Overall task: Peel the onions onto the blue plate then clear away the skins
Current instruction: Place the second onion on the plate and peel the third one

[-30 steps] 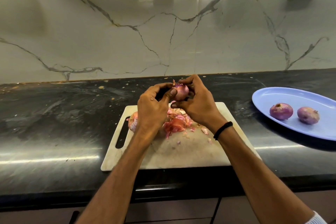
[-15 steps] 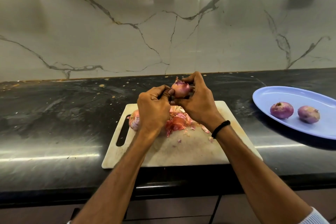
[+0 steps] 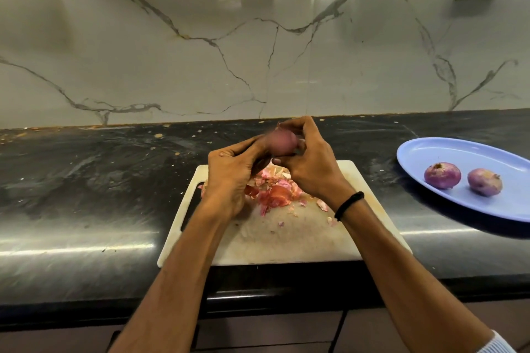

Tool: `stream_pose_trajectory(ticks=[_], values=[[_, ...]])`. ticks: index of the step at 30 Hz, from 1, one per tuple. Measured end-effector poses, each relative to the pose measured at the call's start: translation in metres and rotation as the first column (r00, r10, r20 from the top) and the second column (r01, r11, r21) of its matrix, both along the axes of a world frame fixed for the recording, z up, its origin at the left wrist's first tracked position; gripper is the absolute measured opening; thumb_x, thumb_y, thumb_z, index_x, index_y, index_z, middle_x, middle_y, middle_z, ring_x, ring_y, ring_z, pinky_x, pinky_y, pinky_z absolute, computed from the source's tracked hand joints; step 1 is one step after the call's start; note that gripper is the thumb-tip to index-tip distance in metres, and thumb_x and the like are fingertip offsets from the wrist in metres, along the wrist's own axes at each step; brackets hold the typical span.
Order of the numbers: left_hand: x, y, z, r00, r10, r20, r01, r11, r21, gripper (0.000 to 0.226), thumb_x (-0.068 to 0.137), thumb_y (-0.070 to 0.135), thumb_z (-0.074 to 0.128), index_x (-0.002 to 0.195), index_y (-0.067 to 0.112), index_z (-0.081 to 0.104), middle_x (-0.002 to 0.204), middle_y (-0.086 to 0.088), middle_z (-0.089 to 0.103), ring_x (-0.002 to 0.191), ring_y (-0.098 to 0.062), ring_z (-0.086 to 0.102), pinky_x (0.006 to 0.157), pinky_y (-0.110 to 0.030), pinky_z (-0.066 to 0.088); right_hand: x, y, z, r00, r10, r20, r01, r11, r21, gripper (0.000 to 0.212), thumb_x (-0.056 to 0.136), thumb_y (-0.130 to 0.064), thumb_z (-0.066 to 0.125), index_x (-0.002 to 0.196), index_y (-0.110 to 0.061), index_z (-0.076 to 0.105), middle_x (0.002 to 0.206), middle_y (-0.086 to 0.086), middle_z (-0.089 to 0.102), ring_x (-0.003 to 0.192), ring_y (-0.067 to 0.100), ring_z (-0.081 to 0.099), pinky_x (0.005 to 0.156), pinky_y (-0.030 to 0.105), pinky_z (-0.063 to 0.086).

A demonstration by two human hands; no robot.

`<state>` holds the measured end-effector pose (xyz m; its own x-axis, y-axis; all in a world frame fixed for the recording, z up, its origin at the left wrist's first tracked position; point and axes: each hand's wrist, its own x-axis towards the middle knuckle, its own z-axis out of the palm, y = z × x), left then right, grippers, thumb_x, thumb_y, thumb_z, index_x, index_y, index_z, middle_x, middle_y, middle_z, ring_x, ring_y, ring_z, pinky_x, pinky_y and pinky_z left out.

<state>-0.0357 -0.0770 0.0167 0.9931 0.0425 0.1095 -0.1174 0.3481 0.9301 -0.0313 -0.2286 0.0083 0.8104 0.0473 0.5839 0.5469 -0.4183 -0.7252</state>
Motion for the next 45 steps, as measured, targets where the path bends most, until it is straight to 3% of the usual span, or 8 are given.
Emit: stream_pose_trajectory(ticks=[5,9,12,19,23,33,39,45], values=[[-0.006,-0.004,0.002,0.999,0.001,0.049,-0.003,0.999,0.050,0.024,0.084,0.012,0.074,0.108,0.009,0.075,0.096,-0.005,0.077,0.090,-0.017,0.075,0.073,-0.024,0.060,0.003,0.001,-0.003,0.983,-0.092,0.159,0.120,0.978,-0.171,0.066,0.071,-0.016,0.089,0.128,-0.009,0.058,0.125,0.006,0.055,0.111,0.015,0.056,0.091,0.007,0.047],[-0.003,-0.001,0.002,0.997,0.040,0.063,-0.043,0.998,0.049,0.023,0.086,0.007,0.072,0.108,0.005,0.074,0.098,-0.008,0.077,0.093,-0.019,0.074,0.081,-0.030,0.061,-0.003,0.003,0.002,0.998,0.057,-0.037,-0.060,0.996,-0.070,0.064,0.073,-0.013,0.087,0.128,-0.017,0.055,0.123,0.000,0.058,0.113,0.015,0.061,0.091,0.023,0.056],[-0.003,0.001,0.002,0.997,0.059,0.059,-0.061,0.997,0.041,0.020,0.086,0.005,0.070,0.106,0.004,0.075,0.096,-0.009,0.077,0.093,-0.021,0.074,0.079,-0.030,0.061,-0.008,0.003,0.007,0.975,0.185,-0.126,-0.178,0.982,0.059,0.051,0.079,-0.004,0.078,0.122,-0.017,0.055,0.117,-0.007,0.061,0.112,0.012,0.064,0.093,0.022,0.054],[-0.004,0.000,-0.001,0.989,0.100,0.113,-0.114,0.986,0.125,0.014,0.087,0.008,0.071,0.098,0.013,0.077,0.092,-0.004,0.078,0.092,-0.018,0.074,0.084,-0.035,0.060,-0.011,0.002,0.008,0.963,0.211,-0.169,-0.185,0.970,0.155,0.046,0.078,0.000,0.077,0.116,-0.014,0.055,0.113,-0.006,0.064,0.107,0.013,0.067,0.090,0.028,0.057],[-0.005,0.004,0.000,0.973,0.177,0.151,-0.203,0.962,0.184,0.015,0.086,0.008,0.073,0.092,0.020,0.076,0.081,0.005,0.077,0.080,-0.014,0.075,0.076,-0.033,0.062,-0.012,0.003,0.010,0.957,0.241,-0.164,-0.205,0.956,0.210,0.046,0.080,0.003,0.075,0.118,-0.010,0.053,0.118,-0.002,0.061,0.107,0.006,0.066,0.086,0.020,0.055],[-0.005,-0.002,-0.002,0.990,0.077,0.121,-0.093,0.987,0.134,0.023,0.085,0.008,0.073,0.107,0.005,0.074,0.097,-0.010,0.077,0.090,-0.018,0.075,0.080,-0.030,0.061,-0.009,0.000,0.007,0.974,0.182,-0.134,-0.161,0.975,0.150,0.046,0.078,0.002,0.079,0.115,-0.014,0.057,0.118,0.002,0.065,0.111,0.018,0.066,0.092,0.034,0.057],[-0.004,0.006,-0.002,0.966,0.164,0.202,-0.215,0.940,0.264,0.020,0.086,0.012,0.075,0.105,0.008,0.076,0.091,-0.005,0.078,0.084,-0.017,0.075,0.079,-0.038,0.062,-0.011,0.001,0.009,0.973,0.196,-0.124,-0.177,0.973,0.150,0.048,0.076,0.000,0.080,0.115,-0.013,0.055,0.121,0.005,0.063,0.114,0.018,0.064,0.094,0.030,0.056],[-0.004,0.002,-0.004,0.972,0.119,0.202,-0.177,0.938,0.299,0.030,0.080,0.021,0.080,0.107,0.010,0.076,0.095,-0.005,0.078,0.091,-0.019,0.075,0.086,-0.042,0.060,-0.009,0.000,0.007,0.982,0.153,-0.113,-0.142,0.985,0.099,0.056,0.076,0.001,0.081,0.125,-0.011,0.055,0.121,0.001,0.064,0.114,0.013,0.064,0.095,0.026,0.054]])
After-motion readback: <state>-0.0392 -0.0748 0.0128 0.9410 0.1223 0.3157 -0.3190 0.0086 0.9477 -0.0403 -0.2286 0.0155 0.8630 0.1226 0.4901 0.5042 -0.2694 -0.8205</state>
